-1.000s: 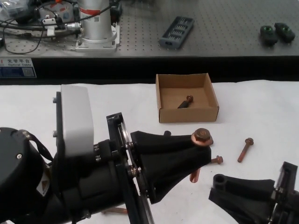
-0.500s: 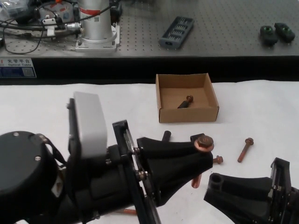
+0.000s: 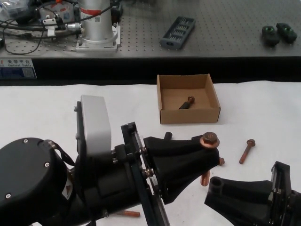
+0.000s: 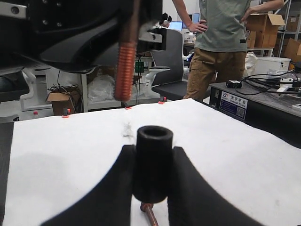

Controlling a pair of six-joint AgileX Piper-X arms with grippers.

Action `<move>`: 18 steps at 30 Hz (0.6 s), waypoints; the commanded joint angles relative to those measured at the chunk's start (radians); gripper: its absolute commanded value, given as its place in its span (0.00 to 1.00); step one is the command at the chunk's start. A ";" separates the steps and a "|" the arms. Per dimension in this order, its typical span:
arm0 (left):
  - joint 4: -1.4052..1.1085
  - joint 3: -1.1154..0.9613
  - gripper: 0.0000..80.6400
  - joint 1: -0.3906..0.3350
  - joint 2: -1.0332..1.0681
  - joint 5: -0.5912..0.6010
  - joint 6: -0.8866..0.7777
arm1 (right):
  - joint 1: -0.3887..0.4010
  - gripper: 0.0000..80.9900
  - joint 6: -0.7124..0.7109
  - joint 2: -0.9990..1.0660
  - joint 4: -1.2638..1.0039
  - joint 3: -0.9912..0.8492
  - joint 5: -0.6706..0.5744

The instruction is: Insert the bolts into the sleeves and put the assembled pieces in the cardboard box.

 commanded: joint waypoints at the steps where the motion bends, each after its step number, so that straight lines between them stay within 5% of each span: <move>1: -0.028 -0.011 0.01 -0.004 0.000 0.005 -0.009 | 0.001 0.07 0.014 0.003 -0.006 -0.012 0.009; 18: -0.022 -0.045 0.01 -0.038 0.085 0.031 0.038 | 0.001 0.07 0.016 0.003 0.054 -0.012 0.001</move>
